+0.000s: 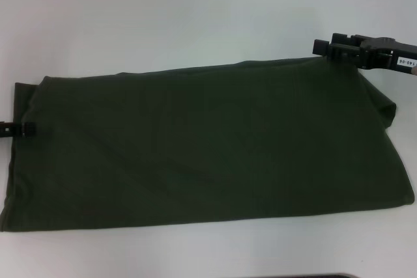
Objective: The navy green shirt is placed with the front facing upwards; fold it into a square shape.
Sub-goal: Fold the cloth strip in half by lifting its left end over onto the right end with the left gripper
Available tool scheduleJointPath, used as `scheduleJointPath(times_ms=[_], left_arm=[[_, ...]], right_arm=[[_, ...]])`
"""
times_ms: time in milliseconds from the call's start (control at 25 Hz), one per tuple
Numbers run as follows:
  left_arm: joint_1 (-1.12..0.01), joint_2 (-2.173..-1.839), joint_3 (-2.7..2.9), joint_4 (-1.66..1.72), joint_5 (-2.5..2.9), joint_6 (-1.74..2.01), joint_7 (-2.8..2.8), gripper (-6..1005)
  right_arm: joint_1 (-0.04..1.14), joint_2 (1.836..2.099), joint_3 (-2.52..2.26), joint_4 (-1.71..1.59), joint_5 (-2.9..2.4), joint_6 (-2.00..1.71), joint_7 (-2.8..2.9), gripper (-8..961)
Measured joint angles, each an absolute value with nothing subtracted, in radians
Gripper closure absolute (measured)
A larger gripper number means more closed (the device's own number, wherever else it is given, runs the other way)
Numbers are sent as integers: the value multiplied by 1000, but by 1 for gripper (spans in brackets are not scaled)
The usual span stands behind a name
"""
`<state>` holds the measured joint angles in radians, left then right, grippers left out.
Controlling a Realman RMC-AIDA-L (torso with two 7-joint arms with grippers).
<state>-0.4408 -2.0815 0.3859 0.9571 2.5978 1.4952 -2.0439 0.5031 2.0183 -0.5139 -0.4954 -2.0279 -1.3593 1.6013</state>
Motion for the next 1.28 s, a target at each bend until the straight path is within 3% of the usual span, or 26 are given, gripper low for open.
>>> scheduleJointPath(times_ms=[1280], left_arm=[[-504, -2076, 448, 915, 2613, 1534, -2048, 159]], right_arm=[[505, 2018, -514, -493, -2028, -1356, 1601, 205]])
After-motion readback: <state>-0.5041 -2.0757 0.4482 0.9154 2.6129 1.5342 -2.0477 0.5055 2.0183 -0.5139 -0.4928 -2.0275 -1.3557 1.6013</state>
